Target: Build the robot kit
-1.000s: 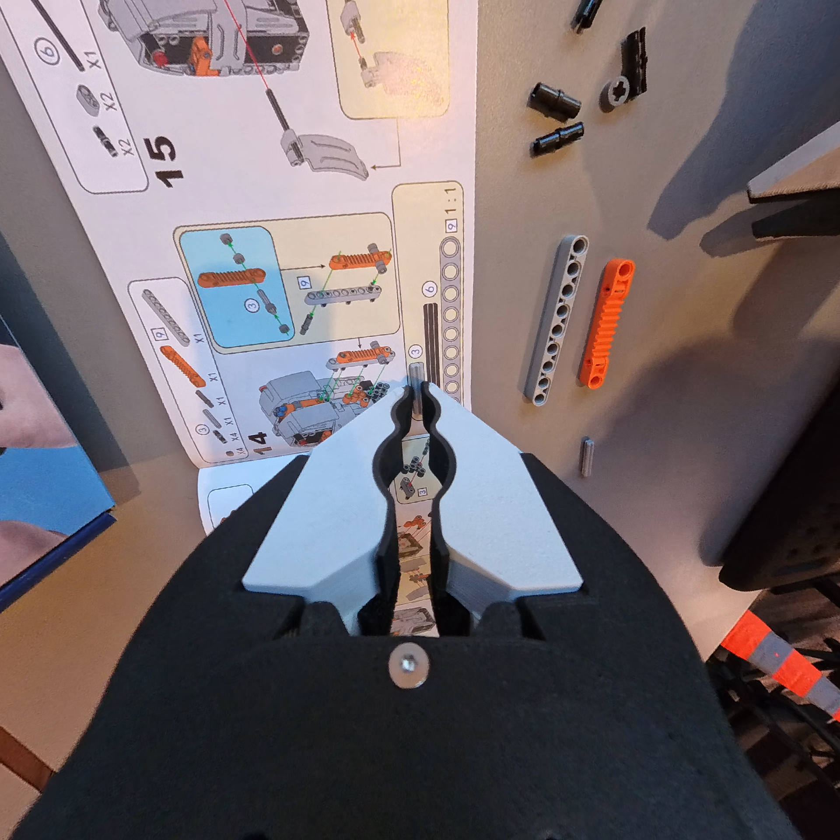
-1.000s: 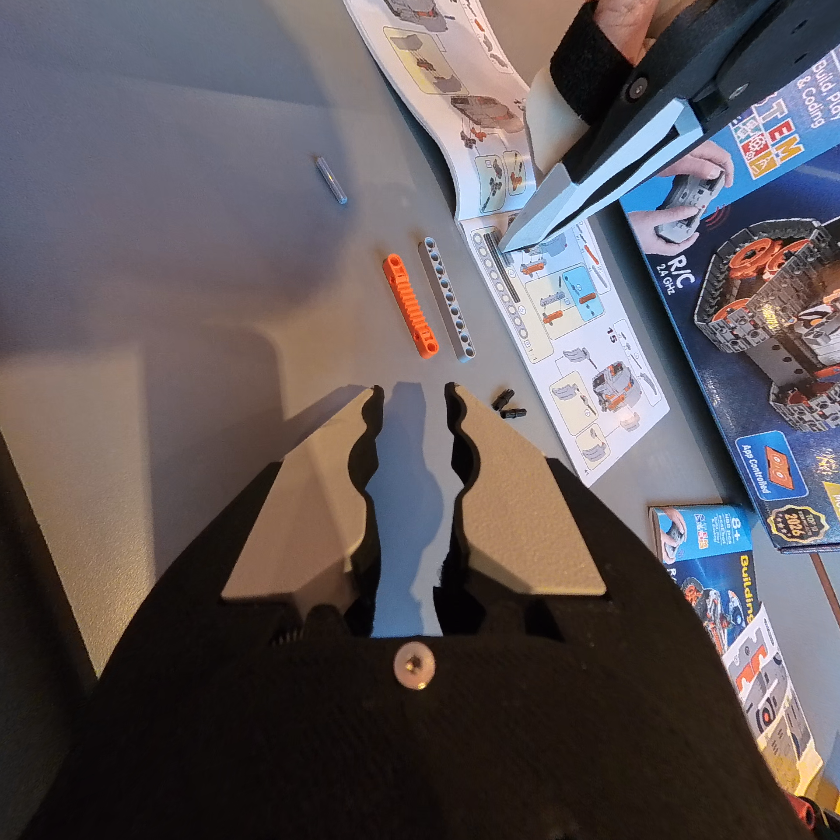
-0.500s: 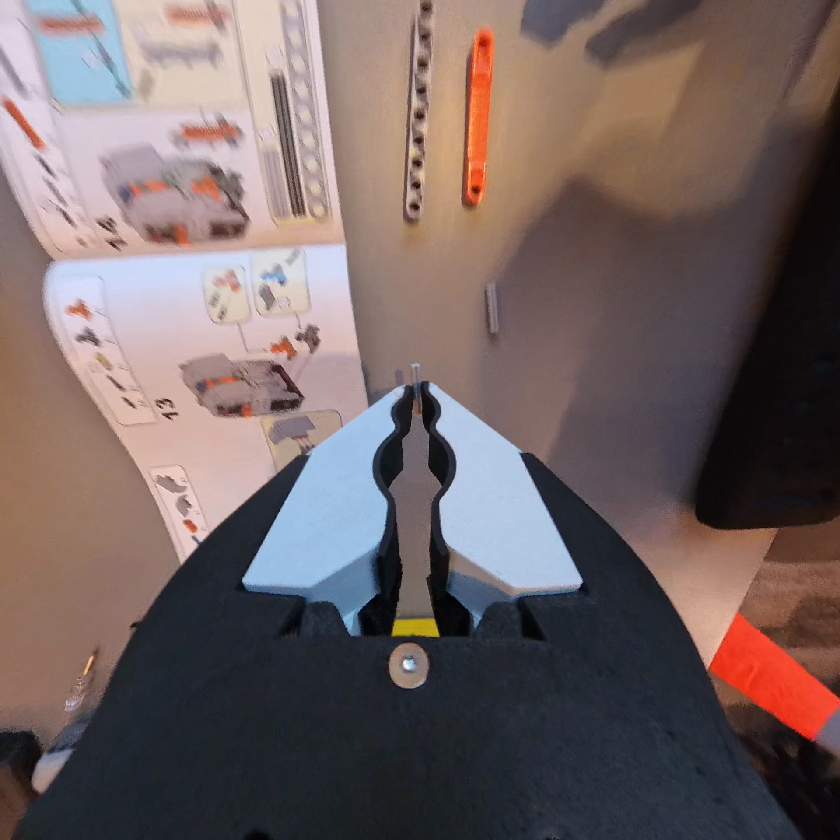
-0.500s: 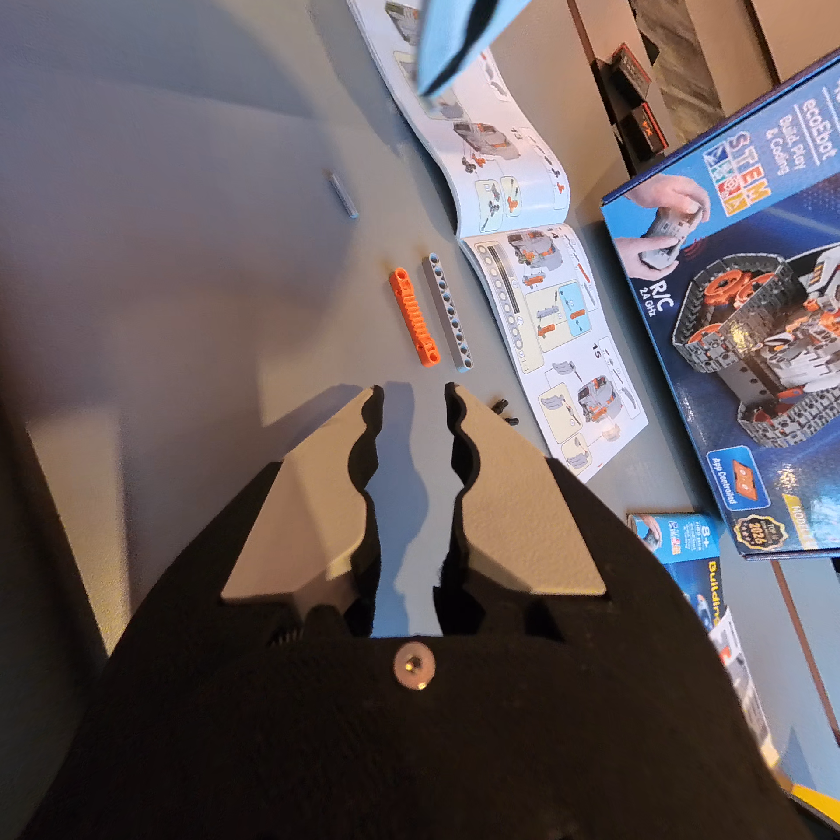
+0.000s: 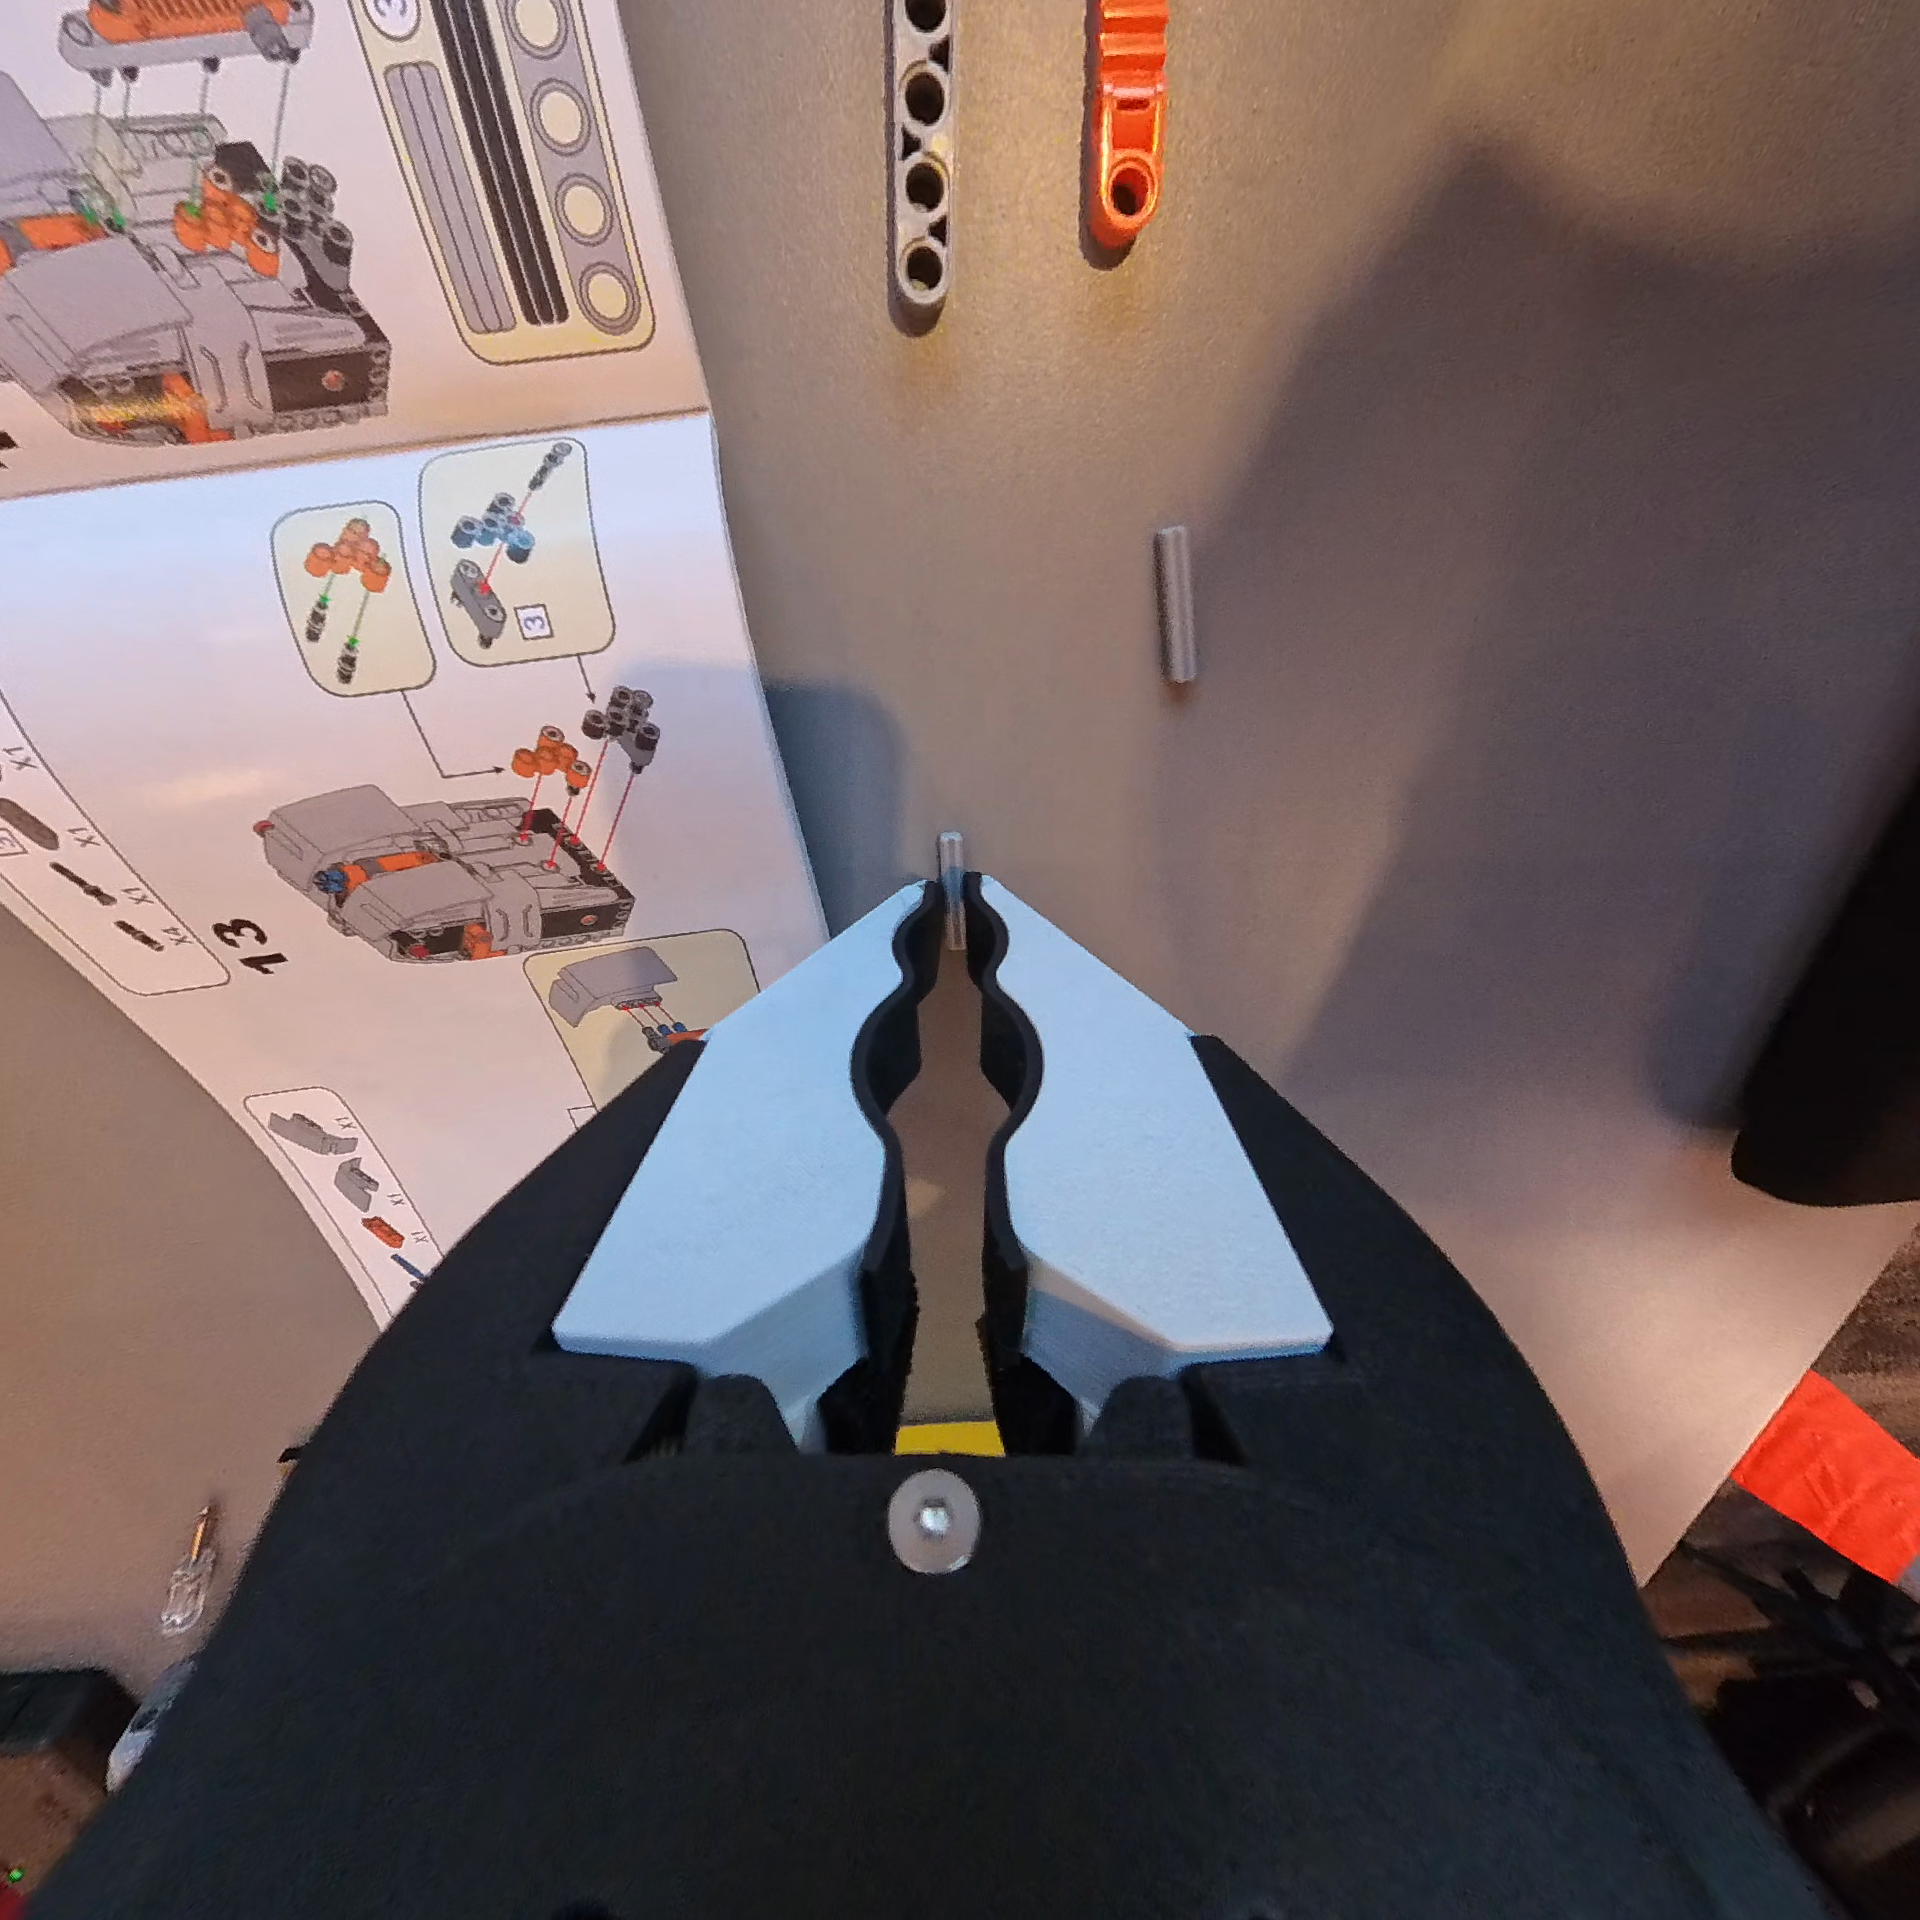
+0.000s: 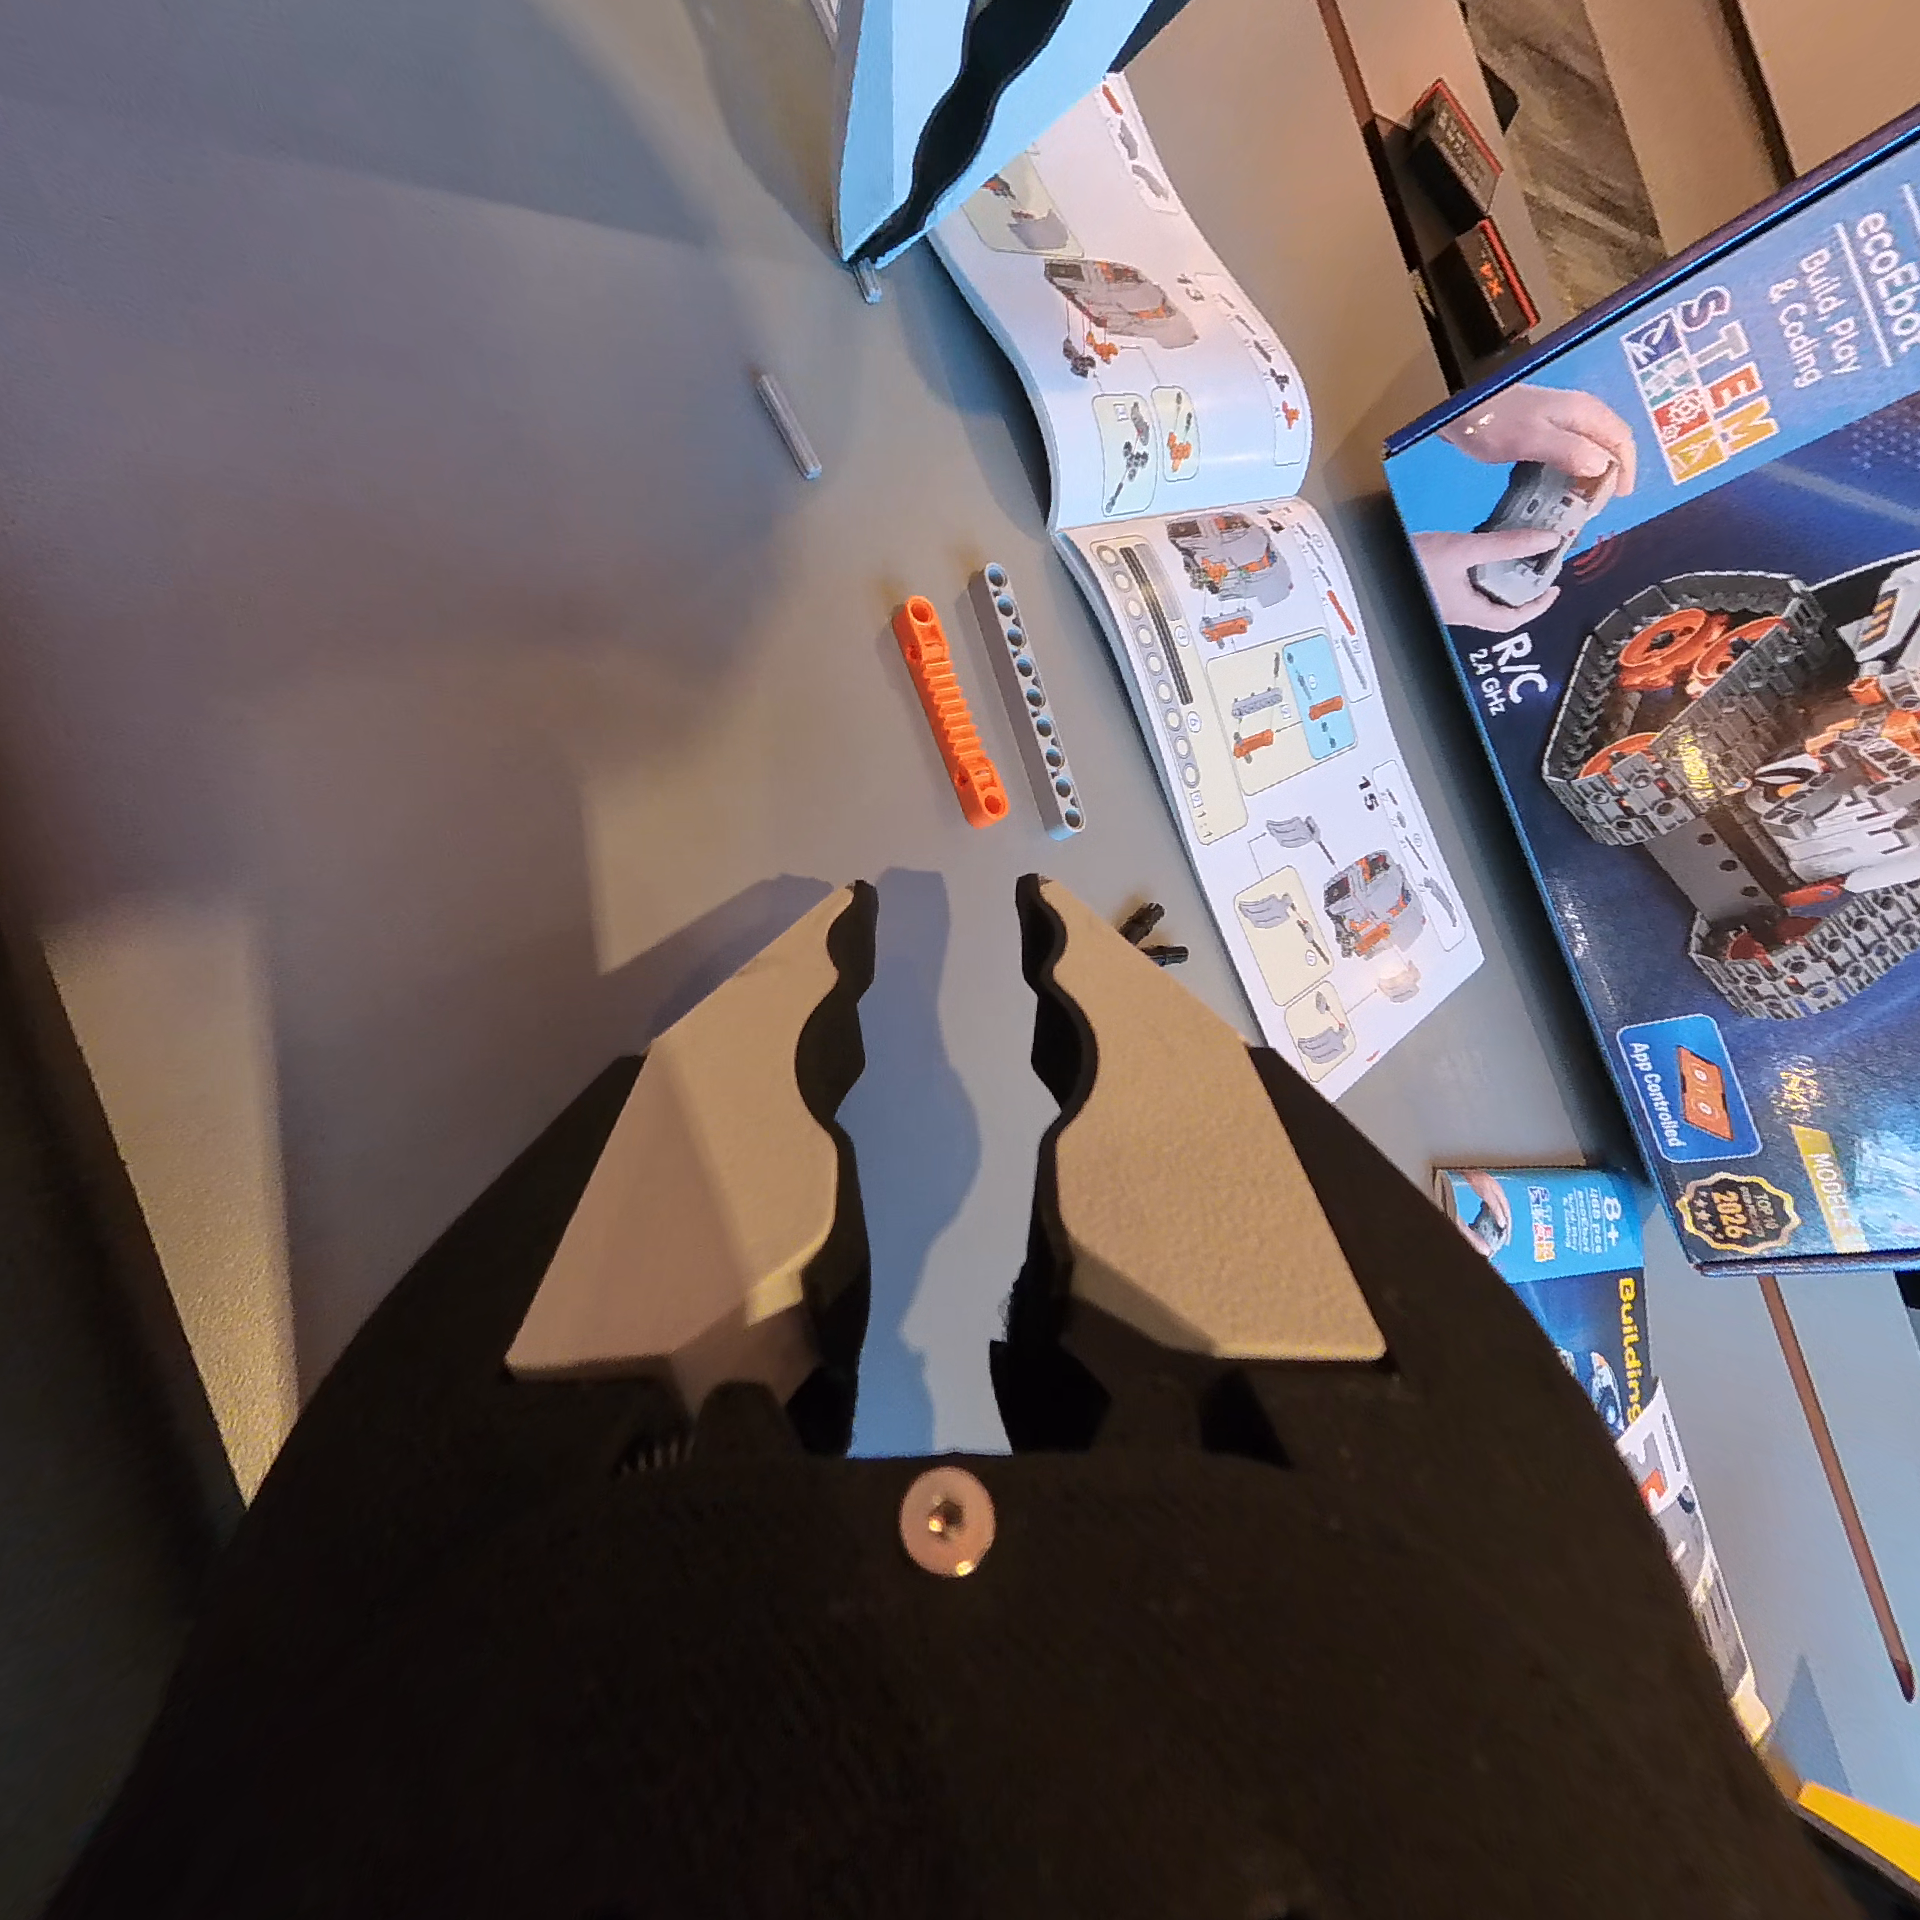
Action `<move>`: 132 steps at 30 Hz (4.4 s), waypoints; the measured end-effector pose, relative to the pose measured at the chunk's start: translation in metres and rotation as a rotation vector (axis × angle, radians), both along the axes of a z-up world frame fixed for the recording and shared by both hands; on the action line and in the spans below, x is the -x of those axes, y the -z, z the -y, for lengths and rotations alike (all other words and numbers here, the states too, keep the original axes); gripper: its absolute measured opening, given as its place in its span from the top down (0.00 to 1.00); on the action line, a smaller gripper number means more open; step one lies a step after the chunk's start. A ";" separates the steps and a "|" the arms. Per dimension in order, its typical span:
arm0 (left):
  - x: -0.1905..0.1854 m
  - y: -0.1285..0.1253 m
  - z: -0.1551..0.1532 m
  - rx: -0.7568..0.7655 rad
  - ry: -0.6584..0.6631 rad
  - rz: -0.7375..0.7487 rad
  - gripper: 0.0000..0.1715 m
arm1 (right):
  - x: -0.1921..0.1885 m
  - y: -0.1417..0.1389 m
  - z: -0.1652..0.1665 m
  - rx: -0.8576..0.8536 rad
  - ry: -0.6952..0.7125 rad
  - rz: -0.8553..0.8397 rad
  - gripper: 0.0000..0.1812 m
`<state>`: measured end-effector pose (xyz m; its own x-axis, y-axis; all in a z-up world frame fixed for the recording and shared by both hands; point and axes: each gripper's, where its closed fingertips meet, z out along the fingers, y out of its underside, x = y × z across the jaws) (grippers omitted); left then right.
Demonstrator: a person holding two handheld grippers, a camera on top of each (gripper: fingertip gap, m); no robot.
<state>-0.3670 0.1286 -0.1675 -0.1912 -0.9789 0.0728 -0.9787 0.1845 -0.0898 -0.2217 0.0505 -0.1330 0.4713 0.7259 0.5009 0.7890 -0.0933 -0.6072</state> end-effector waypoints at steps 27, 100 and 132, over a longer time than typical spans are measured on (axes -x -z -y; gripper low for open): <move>-0.004 -0.038 0.019 0.129 -0.202 0.269 0.86 | 0.001 -0.002 0.002 -0.007 -0.009 0.004 0.86; -0.045 -0.007 0.046 -0.024 -0.468 0.792 0.85 | -0.014 -0.043 -0.024 -0.061 0.174 -0.346 0.85; -0.045 -0.007 0.046 -0.017 -0.473 0.794 0.85 | -0.010 -0.033 -0.021 -0.045 0.150 -0.270 0.86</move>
<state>-0.3220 0.0829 -0.1607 0.2416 -0.9674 0.0765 -0.6049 -0.2118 -0.7676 -0.2122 0.0713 -0.1003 0.6916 0.6184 0.3731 0.5784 -0.1649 -0.7989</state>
